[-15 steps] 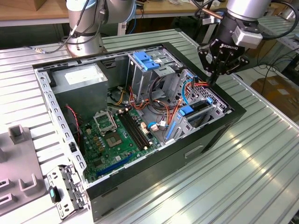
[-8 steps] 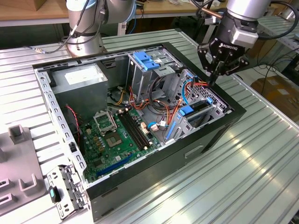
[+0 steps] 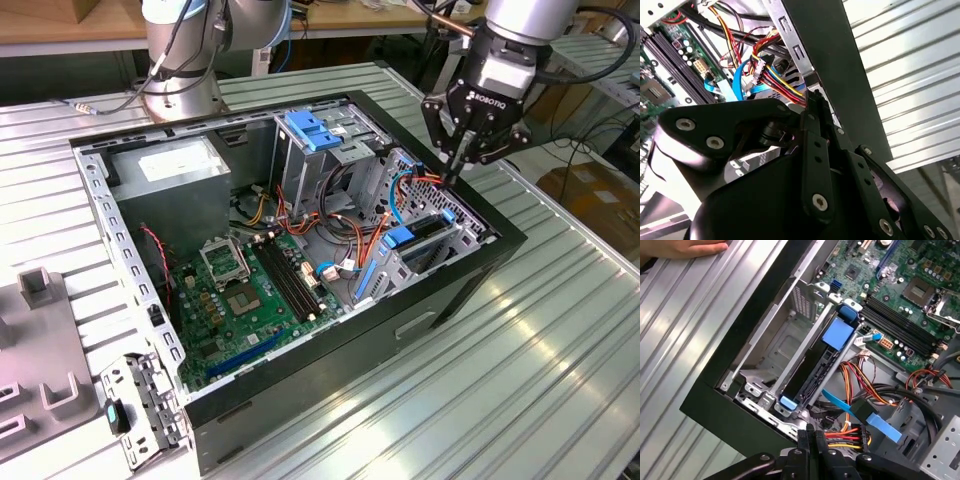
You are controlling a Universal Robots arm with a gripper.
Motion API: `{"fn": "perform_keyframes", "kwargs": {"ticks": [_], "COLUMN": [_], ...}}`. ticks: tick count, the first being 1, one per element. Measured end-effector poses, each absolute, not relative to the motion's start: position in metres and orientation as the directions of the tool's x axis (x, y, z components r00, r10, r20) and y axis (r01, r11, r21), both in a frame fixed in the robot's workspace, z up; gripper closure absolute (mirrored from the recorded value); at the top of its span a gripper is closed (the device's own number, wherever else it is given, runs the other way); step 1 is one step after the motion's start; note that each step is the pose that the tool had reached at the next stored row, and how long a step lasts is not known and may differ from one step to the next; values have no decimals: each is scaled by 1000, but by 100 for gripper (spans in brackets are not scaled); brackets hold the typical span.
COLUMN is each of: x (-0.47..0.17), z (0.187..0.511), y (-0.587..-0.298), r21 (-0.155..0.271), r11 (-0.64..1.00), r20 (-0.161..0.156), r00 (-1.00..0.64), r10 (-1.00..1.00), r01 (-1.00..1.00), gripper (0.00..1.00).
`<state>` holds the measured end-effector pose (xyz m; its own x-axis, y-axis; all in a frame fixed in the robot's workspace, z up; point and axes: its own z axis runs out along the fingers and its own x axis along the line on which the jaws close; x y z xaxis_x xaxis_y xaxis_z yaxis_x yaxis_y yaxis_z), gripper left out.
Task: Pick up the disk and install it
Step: 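Insert the first disk wire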
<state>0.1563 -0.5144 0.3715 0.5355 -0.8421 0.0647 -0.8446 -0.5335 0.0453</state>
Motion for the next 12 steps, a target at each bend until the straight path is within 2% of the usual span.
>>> {"fn": "perform_keyframes", "kwargs": {"ticks": [6,12], "x": [150,150], "z": [371,371], "y": [-514,-514], "r21": [45,45], "r11": [-486,-363], "r20": [65,65], "r00": [488,365], "r10": [-870,-929], "r01": [-873,-931], "gripper": [84,84]}}
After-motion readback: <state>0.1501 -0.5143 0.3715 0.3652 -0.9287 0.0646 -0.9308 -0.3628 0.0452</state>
